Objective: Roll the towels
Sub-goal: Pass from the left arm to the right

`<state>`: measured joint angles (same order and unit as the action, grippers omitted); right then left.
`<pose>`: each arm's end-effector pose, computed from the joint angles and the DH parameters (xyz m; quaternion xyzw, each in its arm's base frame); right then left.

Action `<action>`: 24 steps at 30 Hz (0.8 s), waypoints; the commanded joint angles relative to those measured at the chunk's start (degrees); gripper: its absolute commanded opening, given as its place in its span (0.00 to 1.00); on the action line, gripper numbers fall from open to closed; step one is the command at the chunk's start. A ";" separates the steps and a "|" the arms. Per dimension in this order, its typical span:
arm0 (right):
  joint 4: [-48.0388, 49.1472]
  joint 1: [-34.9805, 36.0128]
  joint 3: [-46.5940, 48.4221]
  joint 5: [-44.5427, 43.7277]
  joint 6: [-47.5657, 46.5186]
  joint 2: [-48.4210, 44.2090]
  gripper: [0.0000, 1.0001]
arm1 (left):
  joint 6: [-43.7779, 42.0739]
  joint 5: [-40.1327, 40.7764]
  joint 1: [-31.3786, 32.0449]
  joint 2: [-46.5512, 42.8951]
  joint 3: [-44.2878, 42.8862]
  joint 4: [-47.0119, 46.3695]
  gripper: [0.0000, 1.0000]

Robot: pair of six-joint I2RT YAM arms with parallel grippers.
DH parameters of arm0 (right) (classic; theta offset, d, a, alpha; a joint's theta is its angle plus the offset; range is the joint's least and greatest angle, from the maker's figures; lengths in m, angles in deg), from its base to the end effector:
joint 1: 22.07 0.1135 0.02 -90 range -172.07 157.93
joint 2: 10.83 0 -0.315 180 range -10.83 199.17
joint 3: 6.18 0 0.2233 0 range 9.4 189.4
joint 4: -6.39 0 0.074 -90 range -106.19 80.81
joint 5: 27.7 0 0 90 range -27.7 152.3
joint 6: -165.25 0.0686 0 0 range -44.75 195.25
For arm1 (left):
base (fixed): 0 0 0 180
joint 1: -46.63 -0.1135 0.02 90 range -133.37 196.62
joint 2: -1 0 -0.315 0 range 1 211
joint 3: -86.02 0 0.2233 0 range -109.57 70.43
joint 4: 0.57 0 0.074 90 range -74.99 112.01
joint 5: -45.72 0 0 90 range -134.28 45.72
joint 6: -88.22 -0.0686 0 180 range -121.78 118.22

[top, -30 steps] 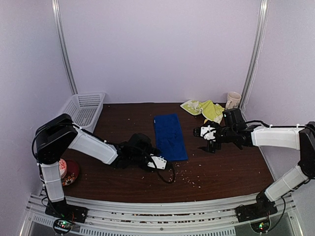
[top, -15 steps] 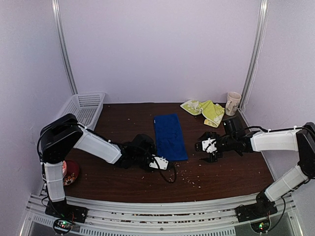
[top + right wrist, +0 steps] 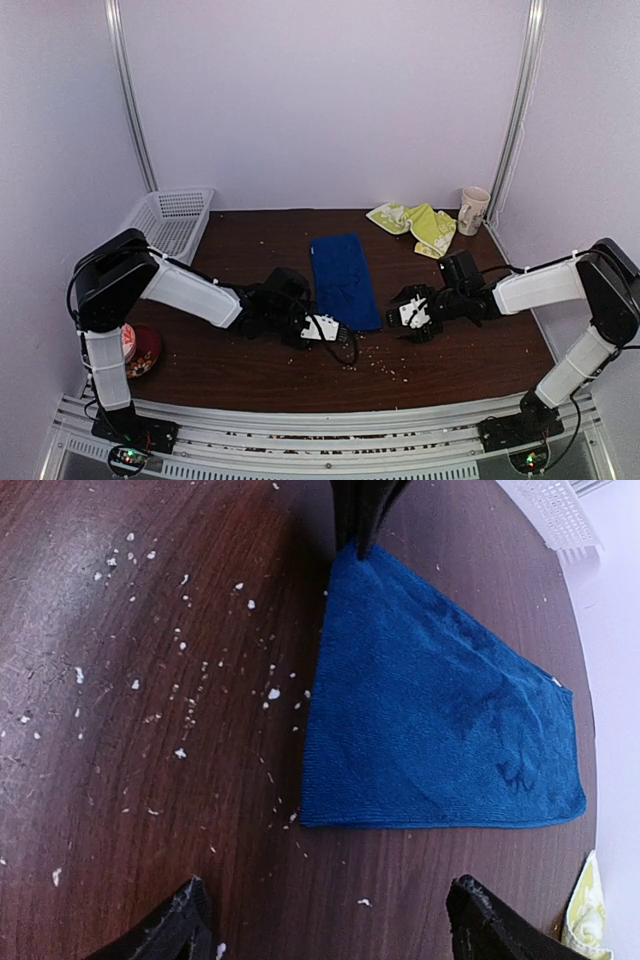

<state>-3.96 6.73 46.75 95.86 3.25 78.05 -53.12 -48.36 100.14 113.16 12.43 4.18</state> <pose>0.2317 0.1706 0.2025 -0.7532 0.4837 0.1180 0.4299 0.2441 -0.3382 0.1683 0.7358 0.5484 -0.0402 0.3952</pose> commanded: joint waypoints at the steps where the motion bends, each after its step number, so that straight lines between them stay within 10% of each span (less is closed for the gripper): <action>1: 6.54 3.08 -1.81 -5.40 0.79 2.13 0.82 | 4.36 -6.80 -1.43 -2.76 -1.77 1.51 0.00; 24: 18.78 12.00 -4.42 -20.22 -0.59 9.65 0.73 | 10.12 -19.16 -6.42 -4.03 -4.93 4.34 0.00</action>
<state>14.05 17.70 44.54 80.93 3.03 85.11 -44.85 -63.73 94.79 111.87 8.91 9.28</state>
